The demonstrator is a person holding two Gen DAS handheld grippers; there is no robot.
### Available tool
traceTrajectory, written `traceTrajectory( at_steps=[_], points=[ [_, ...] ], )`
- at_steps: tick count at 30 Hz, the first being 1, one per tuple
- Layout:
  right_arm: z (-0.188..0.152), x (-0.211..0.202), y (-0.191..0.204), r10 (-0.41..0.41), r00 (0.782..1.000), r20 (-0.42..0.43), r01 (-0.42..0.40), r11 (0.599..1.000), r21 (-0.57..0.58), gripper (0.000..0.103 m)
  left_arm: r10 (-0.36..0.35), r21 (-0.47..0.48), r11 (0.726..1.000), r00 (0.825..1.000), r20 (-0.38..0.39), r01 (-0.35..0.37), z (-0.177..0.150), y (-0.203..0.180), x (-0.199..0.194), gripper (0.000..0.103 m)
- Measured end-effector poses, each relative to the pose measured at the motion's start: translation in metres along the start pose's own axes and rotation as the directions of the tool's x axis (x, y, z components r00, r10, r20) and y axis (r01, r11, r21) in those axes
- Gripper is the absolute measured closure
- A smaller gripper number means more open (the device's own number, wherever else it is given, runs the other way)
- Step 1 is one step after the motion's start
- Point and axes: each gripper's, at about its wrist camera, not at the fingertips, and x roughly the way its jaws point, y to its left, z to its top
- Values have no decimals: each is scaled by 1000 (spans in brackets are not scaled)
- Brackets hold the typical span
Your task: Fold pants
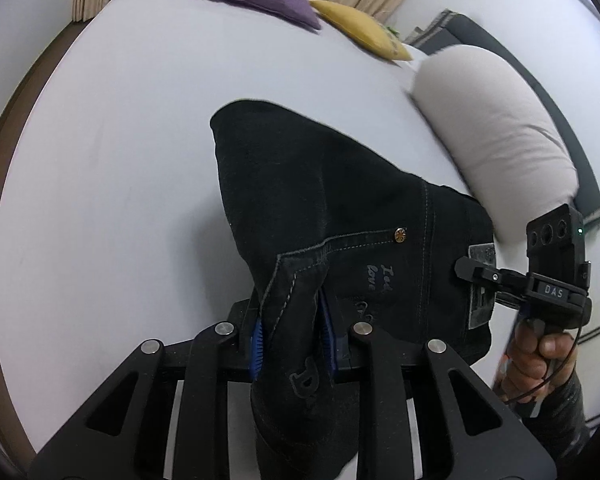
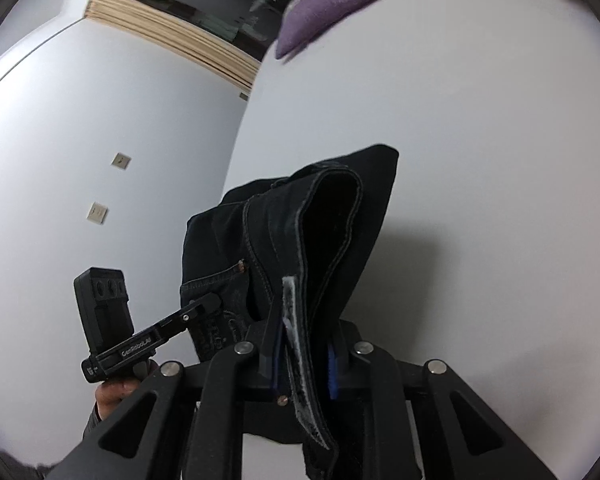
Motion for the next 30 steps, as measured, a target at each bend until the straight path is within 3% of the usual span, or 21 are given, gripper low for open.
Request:
traceTrajectory(
  at_steps=[3, 6, 11, 13, 14, 16, 18, 20, 22, 23, 26, 28, 30],
  points=[
    [24, 41, -21, -53, 998, -38, 54, 997, 53, 83, 47, -7, 999, 998, -37, -47, 21, 30, 28, 79],
    [30, 63, -47, -76, 996, -50, 81, 991, 110, 71, 83, 0, 997, 996, -34, -83, 23, 44, 47, 59],
    [14, 58, -61, 14, 999, 39, -17, 996, 92, 68, 126, 55, 990, 991, 49, -129, 10, 37, 45, 41],
    [8, 47, -58, -2, 998, 62, -3, 996, 94, 57, 175, 57, 982, 981, 88, -180, 2, 30, 32, 39],
    [7, 42, -53, -28, 997, 77, 21, 996, 89, 45, 195, 55, 978, 974, 115, -202, -4, 24, 27, 39],
    [-3, 22, -38, -142, 981, 129, 137, 989, 47, 31, 239, 61, 965, 951, 196, -255, -14, 11, 6, 34],
    [-17, 3, -15, -235, 956, 177, 241, 971, -10, 30, 305, 88, 934, 898, 316, -348, -33, -5, -24, 20],
    [-35, -18, 20, -296, 922, 248, 326, 941, -87, 25, 375, 101, 879, 806, 458, -466, -52, -38, -53, 0],
    [-51, -39, 47, -319, 892, 321, 381, 912, -152, 16, 423, 87, 827, 717, 554, -556, -72, -71, -83, 0],
    [-61, -50, 64, -319, 876, 361, 402, 897, -184, 13, 420, 90, 818, 697, 581, -568, -81, -83, -97, 0],
    [-93, -87, 111, -311, 811, 496, 471, 849, -238, 2, 427, 55, 821, 676, 601, -568, -91, -110, -133, 0],
    [-115, -111, 149, -286, 747, 600, 521, 812, -262, 0, 439, 14, 824, 654, 616, -566, -104, -130, -160, 0],
    [-131, -138, 168, -260, 691, 675, 564, 778, -277, 0, 442, 1, 809, 609, 658, -587, -123, -150, -189, 0]
  ],
)
